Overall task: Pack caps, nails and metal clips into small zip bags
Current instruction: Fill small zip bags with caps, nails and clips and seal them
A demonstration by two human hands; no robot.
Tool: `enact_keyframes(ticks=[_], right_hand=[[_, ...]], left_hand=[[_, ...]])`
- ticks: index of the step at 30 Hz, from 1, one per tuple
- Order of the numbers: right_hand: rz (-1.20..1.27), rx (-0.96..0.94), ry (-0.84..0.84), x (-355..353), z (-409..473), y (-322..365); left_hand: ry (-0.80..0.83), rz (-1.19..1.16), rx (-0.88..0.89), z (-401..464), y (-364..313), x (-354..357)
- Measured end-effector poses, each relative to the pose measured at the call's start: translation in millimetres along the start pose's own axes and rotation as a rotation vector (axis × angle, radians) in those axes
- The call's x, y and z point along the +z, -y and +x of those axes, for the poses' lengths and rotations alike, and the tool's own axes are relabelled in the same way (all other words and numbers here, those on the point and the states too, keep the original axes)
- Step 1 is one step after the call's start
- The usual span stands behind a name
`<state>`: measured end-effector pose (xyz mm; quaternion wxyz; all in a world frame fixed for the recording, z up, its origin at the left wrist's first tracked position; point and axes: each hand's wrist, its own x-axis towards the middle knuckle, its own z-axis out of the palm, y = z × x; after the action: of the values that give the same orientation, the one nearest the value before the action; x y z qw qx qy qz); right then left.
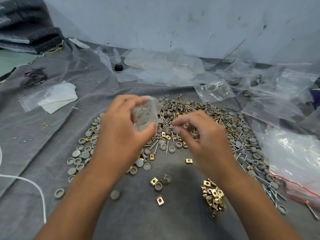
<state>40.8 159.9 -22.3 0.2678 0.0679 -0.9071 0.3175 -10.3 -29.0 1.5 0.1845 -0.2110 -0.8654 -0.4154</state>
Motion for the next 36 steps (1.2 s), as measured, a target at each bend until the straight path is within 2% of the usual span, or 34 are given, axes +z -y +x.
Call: enact_keyframes(ticks=[3,6,11,15,24,25,27,29,31,33,36], right_hand=[[-0.168,0.013,0.294,17,-2,-8],[-0.331,-0.116,0.415,41,-2,-11],[-0.442,-0.142,0.422,57,1,-16],[-0.400,-0.133,0.406,57,-1,-14],[-0.529,-0.154,0.530,48,-9,-14],[-0.510,-0.132,0.519,46,-9,-13],[-0.352,0.045,0.446,38,-3,-9],[-0.129,0.181,0.304,28,3,-7],[0.078,0.116,0.052,13,8,1],[0.132,-0.047,-0.121,-2,11,13],[0.052,-0.228,-0.152,-9,9,24]], left_hand=[[-0.064,0.004,-0.040,5,4,-7],[-0.040,0.022,-0.040,5,4,-5],[0.009,0.022,0.010,3,4,0],[0.002,0.021,0.009,3,5,-1],[0.009,0.041,0.006,2,7,-5],[0.013,0.041,0.005,2,7,-4],[0.021,0.035,0.004,1,7,-3],[0.038,0.032,0.001,1,7,-1],[0.063,0.029,0.019,-1,5,3],[0.094,0.040,0.050,-3,2,8],[0.143,0.064,0.081,-6,-3,14]])
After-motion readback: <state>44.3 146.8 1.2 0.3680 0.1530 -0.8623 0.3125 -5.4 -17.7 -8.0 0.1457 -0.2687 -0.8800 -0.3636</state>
